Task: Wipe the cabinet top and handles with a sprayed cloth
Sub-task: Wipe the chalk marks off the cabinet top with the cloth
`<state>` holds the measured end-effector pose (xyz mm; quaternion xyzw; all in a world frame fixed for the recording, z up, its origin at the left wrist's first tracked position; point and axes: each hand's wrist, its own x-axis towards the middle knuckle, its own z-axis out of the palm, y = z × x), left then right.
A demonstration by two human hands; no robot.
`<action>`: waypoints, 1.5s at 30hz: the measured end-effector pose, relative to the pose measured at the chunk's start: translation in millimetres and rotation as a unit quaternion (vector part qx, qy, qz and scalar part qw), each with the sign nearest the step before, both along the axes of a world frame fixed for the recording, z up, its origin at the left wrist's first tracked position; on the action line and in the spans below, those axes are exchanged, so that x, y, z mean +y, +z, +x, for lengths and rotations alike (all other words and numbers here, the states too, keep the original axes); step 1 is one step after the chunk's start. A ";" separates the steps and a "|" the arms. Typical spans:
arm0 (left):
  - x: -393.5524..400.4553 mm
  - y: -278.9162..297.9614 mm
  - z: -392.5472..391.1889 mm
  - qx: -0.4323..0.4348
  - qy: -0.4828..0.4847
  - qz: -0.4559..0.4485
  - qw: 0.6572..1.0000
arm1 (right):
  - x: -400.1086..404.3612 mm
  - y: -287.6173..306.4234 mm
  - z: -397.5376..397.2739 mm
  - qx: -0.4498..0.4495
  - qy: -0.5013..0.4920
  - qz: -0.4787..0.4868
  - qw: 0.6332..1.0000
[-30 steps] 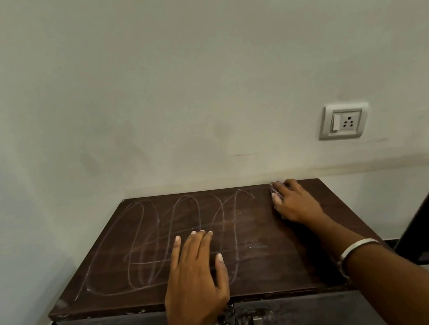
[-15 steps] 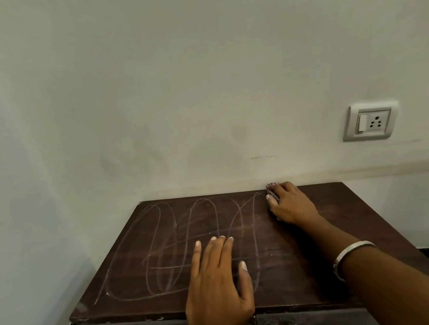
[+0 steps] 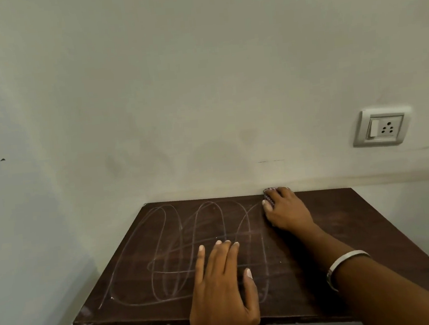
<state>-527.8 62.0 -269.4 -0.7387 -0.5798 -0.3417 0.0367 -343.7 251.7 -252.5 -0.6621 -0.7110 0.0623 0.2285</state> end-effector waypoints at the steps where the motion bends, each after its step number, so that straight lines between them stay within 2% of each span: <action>1: 0.5 -0.3 0.2 0.003 0.002 0.000 1.000 | 0.6 -0.7 -7.1 -0.002 0.007 0.003 1.000; 6: 0.7 0.5 -0.5 0.004 0.008 0.001 1.000 | -2.0 0.1 0.0 0.010 0.015 0.006 1.000; 10: 0.8 -0.5 -0.1 0.005 0.009 0.000 1.000 | -6.2 -0.9 28.8 0.000 -0.019 0.004 1.000; 14: 1.4 -1.6 1.3 0.014 0.010 -0.004 1.000 | -8.9 2.3 23.4 -0.007 -0.039 -0.024 0.999; 19: -2.0 -0.1 1.0 0.012 0.019 0.000 1.000 | -30.4 0.2 -9.3 -0.009 0.006 0.003 1.000; 22: -3.8 0.9 0.0 0.003 0.020 0.005 1.000 | -41.5 -0.8 -2.5 0.000 0.015 0.006 1.000; 31: -3.0 -1.1 3.0 0.015 0.035 -0.001 0.999 | -68.1 4.3 61.9 0.006 -0.073 -0.005 0.997; 39: -5.0 0.6 2.8 0.024 0.042 0.007 0.999 | -108.2 -0.2 2.0 0.009 0.015 0.021 1.000; 45: -4.2 -0.4 1.3 0.023 0.044 0.004 0.999 | -124.6 -0.8 48.1 0.010 -0.016 0.033 0.999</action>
